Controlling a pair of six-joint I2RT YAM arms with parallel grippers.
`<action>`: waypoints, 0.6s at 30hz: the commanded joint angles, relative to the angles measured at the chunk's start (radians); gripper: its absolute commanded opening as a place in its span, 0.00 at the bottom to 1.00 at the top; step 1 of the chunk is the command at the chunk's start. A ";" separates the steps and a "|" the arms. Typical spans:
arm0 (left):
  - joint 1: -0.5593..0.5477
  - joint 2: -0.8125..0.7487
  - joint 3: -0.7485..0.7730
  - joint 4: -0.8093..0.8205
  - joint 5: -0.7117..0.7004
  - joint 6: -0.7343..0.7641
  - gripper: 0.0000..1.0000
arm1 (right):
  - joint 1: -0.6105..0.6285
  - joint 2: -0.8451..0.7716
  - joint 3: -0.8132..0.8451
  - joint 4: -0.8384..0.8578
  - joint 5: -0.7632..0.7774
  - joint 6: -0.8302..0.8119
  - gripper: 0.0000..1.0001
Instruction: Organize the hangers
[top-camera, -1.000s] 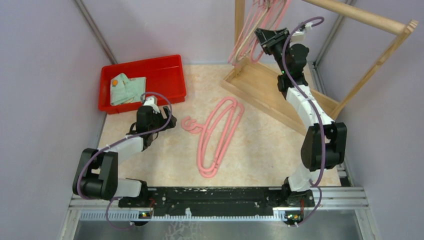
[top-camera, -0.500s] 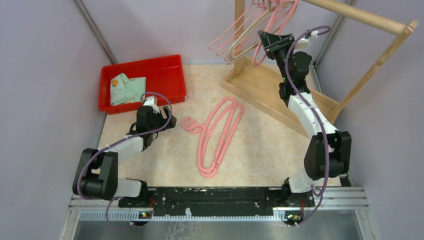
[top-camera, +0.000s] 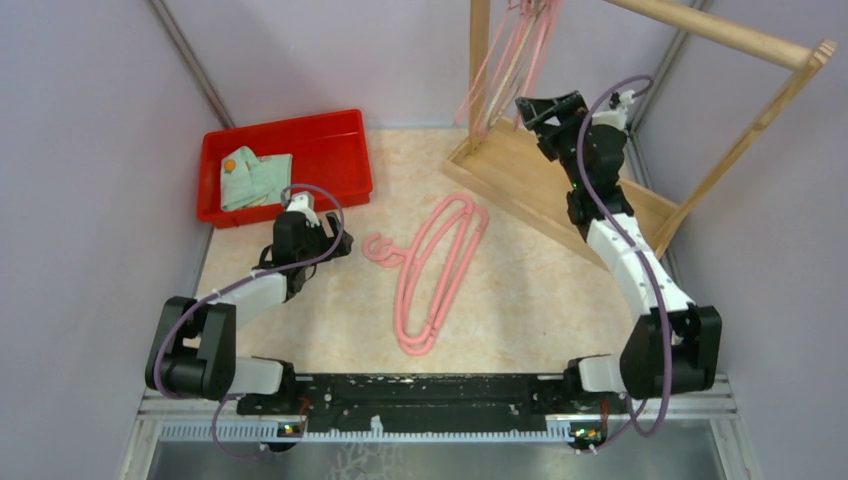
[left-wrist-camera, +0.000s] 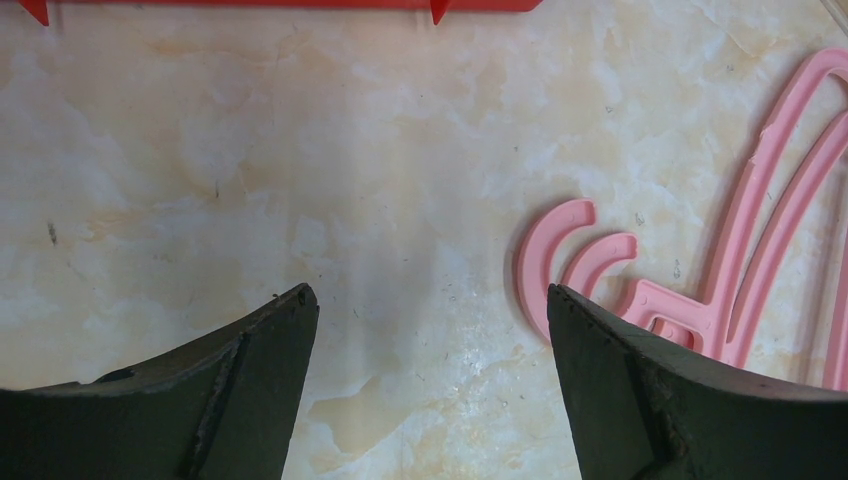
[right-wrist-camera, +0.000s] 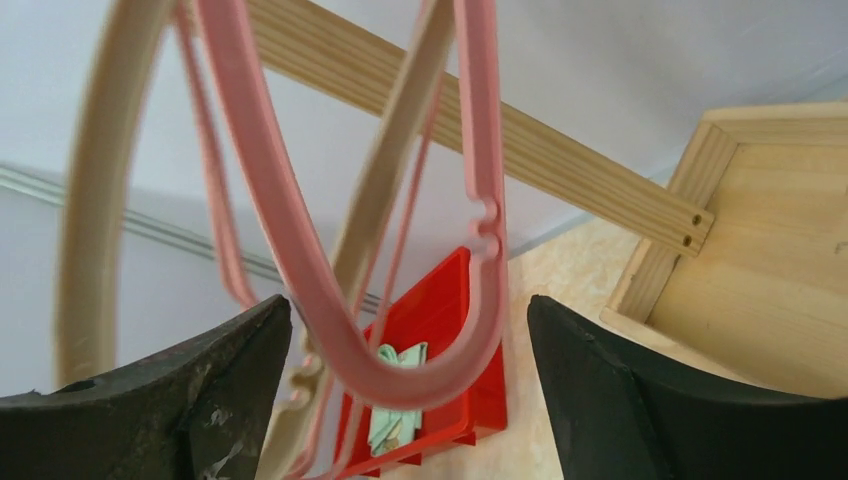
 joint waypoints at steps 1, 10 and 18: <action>-0.002 -0.012 0.016 -0.006 -0.003 0.004 0.90 | 0.002 -0.171 -0.029 -0.001 0.001 -0.089 0.90; -0.003 0.002 0.009 -0.002 -0.007 0.001 0.90 | 0.007 -0.469 -0.207 -0.189 -0.052 -0.222 0.93; -0.003 0.048 0.037 0.007 0.006 -0.006 0.90 | 0.011 -0.722 -0.332 -0.504 -0.053 -0.393 0.90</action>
